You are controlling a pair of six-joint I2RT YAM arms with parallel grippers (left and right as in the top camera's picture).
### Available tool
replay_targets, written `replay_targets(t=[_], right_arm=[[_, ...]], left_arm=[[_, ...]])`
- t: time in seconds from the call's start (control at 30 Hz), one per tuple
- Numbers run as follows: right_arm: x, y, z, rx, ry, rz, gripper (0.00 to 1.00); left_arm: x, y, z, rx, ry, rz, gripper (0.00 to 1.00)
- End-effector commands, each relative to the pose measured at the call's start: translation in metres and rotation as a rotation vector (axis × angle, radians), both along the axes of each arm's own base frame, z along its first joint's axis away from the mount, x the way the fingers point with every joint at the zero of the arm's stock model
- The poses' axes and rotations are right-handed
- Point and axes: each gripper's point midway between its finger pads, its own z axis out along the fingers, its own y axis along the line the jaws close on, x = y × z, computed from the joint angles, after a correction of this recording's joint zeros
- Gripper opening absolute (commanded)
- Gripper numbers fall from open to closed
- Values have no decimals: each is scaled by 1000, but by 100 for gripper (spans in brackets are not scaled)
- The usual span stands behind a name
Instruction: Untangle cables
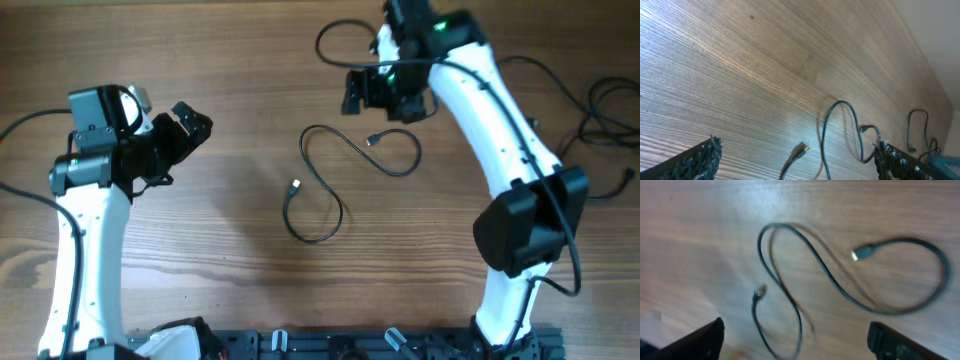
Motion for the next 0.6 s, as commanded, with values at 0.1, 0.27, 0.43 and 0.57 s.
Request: replay_targets(t=[0.1, 0.27, 0.43, 0.57], right_arm=[[-12, 42, -53, 58, 126, -354, 65], [-2, 65, -79, 122, 121, -613, 54], [14, 72, -92, 97, -13, -683, 52], [36, 79, -103, 127, -92, -673, 52]], left_arm=[[4, 5, -12, 19, 30, -4, 100], [2, 5, -13, 16, 38, -3, 100], [1, 0, -13, 15, 42, -15, 99], [1, -2, -13, 15, 42, -21, 99]])
